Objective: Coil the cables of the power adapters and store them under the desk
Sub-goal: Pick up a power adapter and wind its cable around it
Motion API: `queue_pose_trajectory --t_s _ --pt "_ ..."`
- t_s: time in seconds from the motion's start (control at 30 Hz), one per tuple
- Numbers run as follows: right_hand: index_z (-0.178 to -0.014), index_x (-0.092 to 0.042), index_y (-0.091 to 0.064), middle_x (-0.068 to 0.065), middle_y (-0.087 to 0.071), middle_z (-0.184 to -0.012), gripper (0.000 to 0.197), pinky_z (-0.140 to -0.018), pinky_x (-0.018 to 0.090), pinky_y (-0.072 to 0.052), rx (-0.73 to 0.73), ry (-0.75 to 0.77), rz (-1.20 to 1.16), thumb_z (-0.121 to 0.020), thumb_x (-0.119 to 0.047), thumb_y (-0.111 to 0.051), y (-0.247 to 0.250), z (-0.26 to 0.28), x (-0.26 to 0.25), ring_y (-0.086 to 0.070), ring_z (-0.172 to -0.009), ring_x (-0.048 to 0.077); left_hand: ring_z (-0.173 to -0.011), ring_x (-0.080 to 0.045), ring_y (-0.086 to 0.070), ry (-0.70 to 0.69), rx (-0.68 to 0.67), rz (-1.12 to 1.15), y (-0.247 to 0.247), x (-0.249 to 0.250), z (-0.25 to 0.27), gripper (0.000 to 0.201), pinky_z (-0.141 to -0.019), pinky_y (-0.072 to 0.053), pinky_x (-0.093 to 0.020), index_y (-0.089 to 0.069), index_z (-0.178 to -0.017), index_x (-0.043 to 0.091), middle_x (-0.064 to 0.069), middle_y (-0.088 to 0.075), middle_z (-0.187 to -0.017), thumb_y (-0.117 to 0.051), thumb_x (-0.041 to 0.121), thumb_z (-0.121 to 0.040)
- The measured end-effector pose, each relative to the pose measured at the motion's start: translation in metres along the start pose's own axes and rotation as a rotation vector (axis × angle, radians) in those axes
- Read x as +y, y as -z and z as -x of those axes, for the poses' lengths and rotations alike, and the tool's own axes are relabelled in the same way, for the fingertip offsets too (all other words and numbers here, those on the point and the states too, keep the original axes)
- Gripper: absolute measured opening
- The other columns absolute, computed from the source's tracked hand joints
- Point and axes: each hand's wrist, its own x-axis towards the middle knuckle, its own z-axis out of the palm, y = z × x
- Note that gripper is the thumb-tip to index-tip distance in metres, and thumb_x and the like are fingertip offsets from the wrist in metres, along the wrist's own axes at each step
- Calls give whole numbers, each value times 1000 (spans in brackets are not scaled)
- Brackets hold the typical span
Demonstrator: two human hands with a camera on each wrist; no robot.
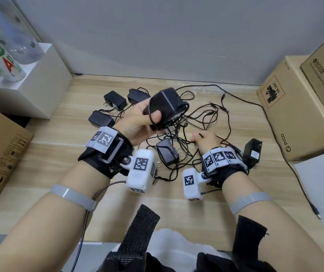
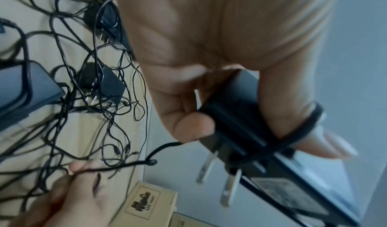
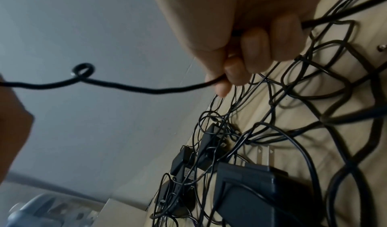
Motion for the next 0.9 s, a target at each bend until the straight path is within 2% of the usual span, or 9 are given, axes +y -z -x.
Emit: queue_pose_trajectory --t_s 0.1,0.2,0.27,0.37,0.47,0.57,0.7,0.8,0.9 --pt "-102 -20 -65 8 -56 -117 18 -95 34 -43 20 67 -3 -86 -17 -60 8 3 -10 -55 -105 24 -69 -13 -64 23 3 -51 0 -4 -2 75 -50 -50 -21 -56 -103 10 -1 -70 -83 -92 30 -41" --pt "-110 -26 -61 2 -48 -128 25 -108 40 -35 100 251 -112 -87 -19 -58 26 15 -37 -47 -120 17 -69 -13 -65 30 38 -68 1 -8 -5 78 -49 -50 -20 -56 -105 9 -1 -70 -82 -92 30 -39" --pt "-115 -19 -60 -1 -56 -122 25 -103 32 -39 57 389 -330 -94 -16 -47 38 30 -59 -50 -114 11 -71 -14 -65 33 54 -79 1 -10 -6 79 -53 -52 -21 -57 -105 10 -1 -69 -83 -93 31 -38" --pt "-110 -18 -61 -2 -62 -107 26 -91 26 -46 -217 442 -519 -98 -19 -37 39 45 -83 -57 -101 11 -72 -16 -64 45 57 -94 -1 -14 -8 81 -56 -51 -25 -57 -107 11 -3 -67 -85 -93 32 -38" --pt "-89 -12 -60 6 -61 -87 28 -64 20 -53 -340 289 -547 -99 -20 -35 26 48 -96 -58 -81 18 -64 -14 -60 30 24 -65 -6 -14 -9 74 -46 -44 -20 -60 -106 10 -4 -65 -81 -92 31 -43" --pt "-89 -4 -55 8 -53 -71 33 -41 22 -47 -322 179 -489 -102 -20 -29 22 59 -102 -50 -60 18 -64 -15 -59 27 51 -66 -5 -13 -9 82 -46 -43 -21 -54 -112 5 -6 -65 -86 -91 34 -44" --pt "-63 -11 -43 -8 -45 -31 38 -35 9 -32 -304 210 -504 -98 -5 -31 22 58 -94 -43 -29 0 -61 -13 -59 48 56 -65 -3 -16 -5 61 -46 -42 -21 -64 -95 12 -2 -68 -77 -90 35 -45" --pt "-63 -12 -51 -9 -47 -37 33 -44 11 -35 -195 323 -302 -92 -3 -40 21 51 -85 -42 -31 -3 -65 -16 -59 58 106 -110 -3 -13 -4 56 -45 -45 -18 -62 -95 10 -4 -67 -76 -87 32 -51" --pt "-61 -20 -45 -8 -47 -39 36 -48 13 -35 -183 381 -128 -90 1 -39 19 47 -76 -45 -40 1 -62 -13 -55 93 240 -146 -6 -11 -5 24 -45 -45 -18 -59 -89 9 -2 -64 -71 -74 17 -73"
